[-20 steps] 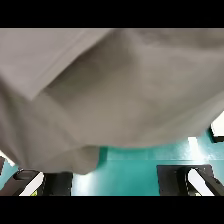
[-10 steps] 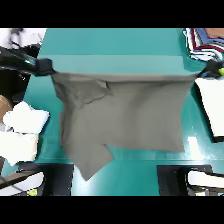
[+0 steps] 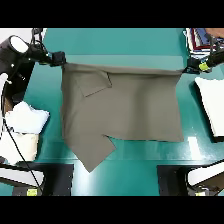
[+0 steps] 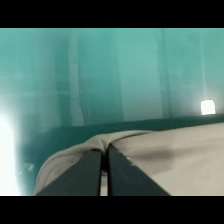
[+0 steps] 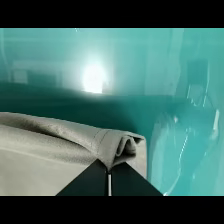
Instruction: Fold the shirts.
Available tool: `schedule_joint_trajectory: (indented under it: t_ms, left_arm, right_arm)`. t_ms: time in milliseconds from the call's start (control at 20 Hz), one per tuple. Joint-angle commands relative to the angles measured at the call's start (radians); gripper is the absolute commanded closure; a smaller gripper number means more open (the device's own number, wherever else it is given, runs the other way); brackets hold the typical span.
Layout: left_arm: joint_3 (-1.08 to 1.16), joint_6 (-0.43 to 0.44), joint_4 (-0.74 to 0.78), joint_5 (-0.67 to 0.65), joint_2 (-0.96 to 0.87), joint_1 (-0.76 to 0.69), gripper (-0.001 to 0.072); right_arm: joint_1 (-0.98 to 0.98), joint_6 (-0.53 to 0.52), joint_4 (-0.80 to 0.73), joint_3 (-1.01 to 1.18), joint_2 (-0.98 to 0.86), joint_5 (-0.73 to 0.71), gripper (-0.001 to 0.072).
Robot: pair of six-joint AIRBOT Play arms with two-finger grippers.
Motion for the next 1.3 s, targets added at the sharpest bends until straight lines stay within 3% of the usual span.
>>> schedule_joint_trajectory:
  t_ms: [0,150,400,500,550,600,650,950,1250]
  left_arm:
    - [0.079,-0.004,0.029,-0.14,-0.02,0.011,0.0682]
    - [0.023,-0.013,0.05,-0.311,-0.02,0.008,0.0682]
    - [-0.225,-0.014,0.04,-0.279,-0.02,0.008,0.0681]
    - [-0.294,-0.054,0.041,-0.272,-0.02,0.008,0.0675]
    - [-0.309,-0.058,0.041,-0.275,-0.02,0.008,0.0382]
    - [-0.309,-0.058,0.044,-0.289,-0.02,0.008,0.0118]
    - [-0.309,-0.053,0.047,-0.304,-0.009,0.011,0.0214]
    - [-0.46,-0.051,0.158,-0.344,0.299,0.011,0.0222]
    - [-0.971,-0.126,-0.004,-0.351,0.665,0.01,0.0222]
  right_arm:
    - [0.002,-0.002,-0.014,0.049,-0.011,0.036,0.07]
    - [0.002,-0.001,-0.014,-0.079,0.038,0.039,0.07]
    - [0.002,0.002,-0.003,-0.449,0.177,-0.106,0.0699]
    - [0.002,0.002,-0.003,-0.534,0.201,-0.126,0.0698]
    - [0.002,0.003,-0.002,-0.565,0.209,-0.129,0.0655]
    - [0.002,0.003,-0.002,-0.573,0.21,-0.124,0.0418]
    - [0.002,0.003,-0.002,-0.571,0.212,-0.104,0.0258]
    - [-0.046,0.002,-0.005,-0.571,0.38,0.037,0.0259]
    - [-0.035,0.002,-0.002,-0.571,0.527,0.051,0.026]
